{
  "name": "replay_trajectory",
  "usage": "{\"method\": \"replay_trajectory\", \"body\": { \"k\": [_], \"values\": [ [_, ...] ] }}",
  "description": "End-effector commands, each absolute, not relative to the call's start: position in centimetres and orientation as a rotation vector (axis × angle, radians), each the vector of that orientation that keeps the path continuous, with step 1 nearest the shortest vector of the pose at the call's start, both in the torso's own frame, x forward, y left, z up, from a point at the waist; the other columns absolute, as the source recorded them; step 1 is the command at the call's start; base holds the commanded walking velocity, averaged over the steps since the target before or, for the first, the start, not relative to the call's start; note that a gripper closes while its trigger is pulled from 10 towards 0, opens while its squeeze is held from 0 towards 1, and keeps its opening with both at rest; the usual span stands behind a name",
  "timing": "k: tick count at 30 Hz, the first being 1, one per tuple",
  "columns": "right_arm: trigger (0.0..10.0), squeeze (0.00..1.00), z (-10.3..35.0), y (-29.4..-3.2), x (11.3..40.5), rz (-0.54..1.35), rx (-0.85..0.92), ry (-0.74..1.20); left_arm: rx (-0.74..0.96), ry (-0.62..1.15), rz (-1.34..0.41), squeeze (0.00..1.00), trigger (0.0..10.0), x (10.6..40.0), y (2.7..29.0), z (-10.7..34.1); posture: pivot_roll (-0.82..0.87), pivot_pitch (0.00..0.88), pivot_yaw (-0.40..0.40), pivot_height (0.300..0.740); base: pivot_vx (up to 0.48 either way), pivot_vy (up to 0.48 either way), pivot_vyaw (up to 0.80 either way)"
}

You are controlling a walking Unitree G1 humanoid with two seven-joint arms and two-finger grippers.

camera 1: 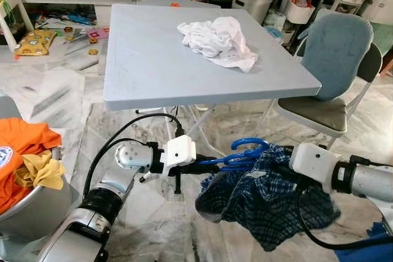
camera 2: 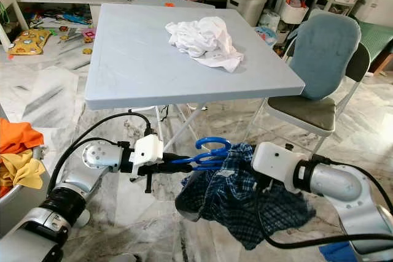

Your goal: Hang hanger

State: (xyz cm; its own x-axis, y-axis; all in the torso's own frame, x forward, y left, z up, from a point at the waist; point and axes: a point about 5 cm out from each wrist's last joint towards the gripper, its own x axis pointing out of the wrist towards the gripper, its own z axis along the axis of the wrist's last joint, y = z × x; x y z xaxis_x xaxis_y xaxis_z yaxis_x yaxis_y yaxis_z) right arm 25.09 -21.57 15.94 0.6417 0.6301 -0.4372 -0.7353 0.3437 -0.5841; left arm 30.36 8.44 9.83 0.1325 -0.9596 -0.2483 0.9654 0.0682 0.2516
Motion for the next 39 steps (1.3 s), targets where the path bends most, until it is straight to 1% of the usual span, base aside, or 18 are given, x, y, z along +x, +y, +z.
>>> {"method": "replay_trajectory", "body": {
  "k": [1, 4, 9, 11, 14, 17, 23, 25, 28, 30, 33, 39],
  "values": [
    [10.0, 1.00, 16.1, -22.0, 25.6, 0.847, -0.868, 0.141, 0.359, 0.025, -1.404, 0.00, 0.0, 30.9, 7.9, 10.1, 0.03, 0.000, -0.134, 0.740, 0.000, 0.000, 0.00],
    [10.0, 1.00, 16.0, -22.9, 26.8, 0.725, -0.935, 0.150, 0.320, 0.067, -1.327, 0.00, 0.0, 31.6, 7.9, 9.8, 0.02, 0.000, -0.134, 0.740, 0.000, 0.000, 0.00],
    [10.0, 1.00, 15.9, -22.7, 27.9, 0.624, -0.882, 0.131, 0.264, 0.057, -1.270, 0.00, 0.0, 32.1, 7.7, 10.1, 0.03, 0.000, -0.136, 0.740, 0.000, 0.000, 0.00],
    [10.0, 1.00, 15.6, -22.2, 28.7, 0.571, -0.842, 0.117, 0.245, 0.063, -1.245, 0.00, 0.0, 32.1, 7.8, 10.0, 0.04, 0.000, -0.137, 0.740, 0.000, 0.000, 0.00],
    [10.0, 1.00, 15.3, -21.7, 28.9, 0.563, -0.822, 0.106, 0.244, 0.070, -1.229, 0.00, 0.0, 32.2, 7.9, 9.9, 0.04, 0.000, -0.137, 0.740, 0.000, 0.000, 0.00],
    [10.0, 1.00, 14.8, -20.9, 28.9, 0.559, -0.794, 0.105, 0.242, 0.080, -1.196, 0.00, 0.0, 32.4, 8.1, 9.9, 0.06, 0.000, -0.138, 0.740, 0.000, 0.000, 0.00],
    [10.0, 1.00, 14.3, -21.0, 28.8, 0.540, -0.794, 0.109, 0.257, 0.101, -1.176, 0.00, 0.0, 32.6, 8.3, 9.8, 0.05, 0.000, -0.128, 0.740, 0.000, 0.000, 0.00],
    [10.0, 1.00, 14.3, -21.3, 28.8, 0.530, -0.802, 0.116, 0.268, 0.103, -1.184, 0.00, 0.0, 32.6, 8.3, 9.7, 0.05, 0.000, -0.124, 0.740, 0.000, 0.000, 0.00],
    [10.0, 1.00, 14.6, -22.8, 29.1, 0.460, -0.857, 0.123, 0.284, 0.115, -1.212, 0.00, 0.0, 32.3, 8.2, 9.4, 0.04, 0.000, -0.116, 0.740, 0.000, 0.000, 0.00],
    [10.0, 1.00, 14.7, -23.2, 29.2, 0.433, -0.866, 0.124, 0.289, 0.118, -1.221, 0.00, 0.0, 32.2, 8.1, 9.3, 0.04, 0.000, -0.115, 0.740, 0.000, 0.000, 0.00],
    [10.0, 1.00, 15.1, -23.5, 29.2, 0.373, -0.779, 0.120, 0.284, 0.123, -1.157, 0.00, 0.0, 32.6, 8.1, 9.4, 0.04, 0.000, -0.115, 0.740, 0.000, 0.000, 0.00],
    [10.0, 1.00, 13.8, -22.3, 28.0, 0.404, -0.685, 0.148, 0.229, 0.146, -1.078, 0.00, 0.0, 33.2, 8.1, 9.3, 0.04, 0.000, -0.113, 0.740, 0.000, 0.000, 0.00]
  ]
}}
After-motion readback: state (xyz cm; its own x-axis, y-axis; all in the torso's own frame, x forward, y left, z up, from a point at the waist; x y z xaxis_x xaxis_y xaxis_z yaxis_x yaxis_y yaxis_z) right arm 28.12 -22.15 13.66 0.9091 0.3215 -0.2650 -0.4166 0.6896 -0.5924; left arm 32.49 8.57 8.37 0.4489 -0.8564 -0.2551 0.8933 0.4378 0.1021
